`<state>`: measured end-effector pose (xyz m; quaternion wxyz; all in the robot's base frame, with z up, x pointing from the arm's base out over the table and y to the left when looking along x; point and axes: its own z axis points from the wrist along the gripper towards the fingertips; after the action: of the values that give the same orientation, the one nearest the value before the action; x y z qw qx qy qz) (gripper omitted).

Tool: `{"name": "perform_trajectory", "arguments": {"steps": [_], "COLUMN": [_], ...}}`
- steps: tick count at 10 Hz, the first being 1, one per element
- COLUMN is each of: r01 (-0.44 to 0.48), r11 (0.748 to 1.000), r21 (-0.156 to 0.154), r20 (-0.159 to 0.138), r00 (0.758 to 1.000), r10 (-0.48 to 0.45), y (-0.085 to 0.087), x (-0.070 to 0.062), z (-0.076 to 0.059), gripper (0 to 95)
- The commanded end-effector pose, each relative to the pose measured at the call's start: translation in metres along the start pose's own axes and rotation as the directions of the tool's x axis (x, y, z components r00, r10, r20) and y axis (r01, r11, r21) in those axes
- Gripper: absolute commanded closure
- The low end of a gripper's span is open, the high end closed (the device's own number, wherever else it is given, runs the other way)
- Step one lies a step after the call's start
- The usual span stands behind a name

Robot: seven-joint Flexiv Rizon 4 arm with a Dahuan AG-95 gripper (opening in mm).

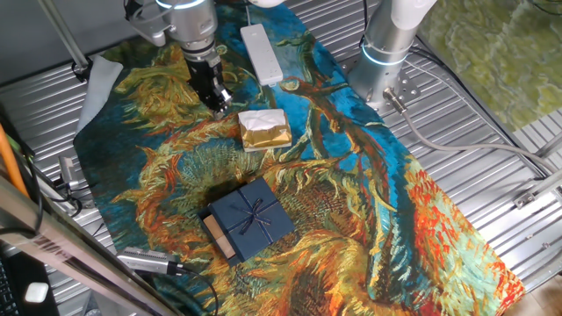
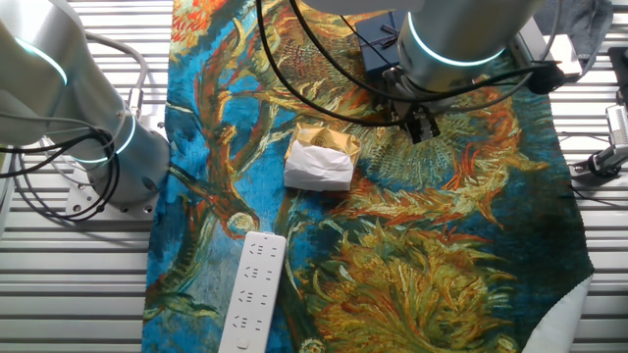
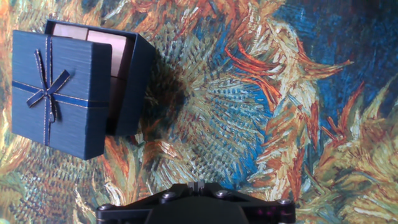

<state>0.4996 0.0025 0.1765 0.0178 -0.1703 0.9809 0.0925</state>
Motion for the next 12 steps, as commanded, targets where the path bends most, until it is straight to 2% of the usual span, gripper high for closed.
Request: {"name": "perform_trajectory", "arguments": {"steps": [1,12], "r01": [0.002,-0.008], "r11": [1.000,1.000], "r21": [-0.001,-0.004], "r20": [0.003,-0.002], "r00": [1.000,1.000], "r10": [-0.002,0.008], "y": [0.0000,0.0003], "x": [0.0001,0.0001], "z": [0.0004,-0.0003], "gripper": [95.0,95.0]}}
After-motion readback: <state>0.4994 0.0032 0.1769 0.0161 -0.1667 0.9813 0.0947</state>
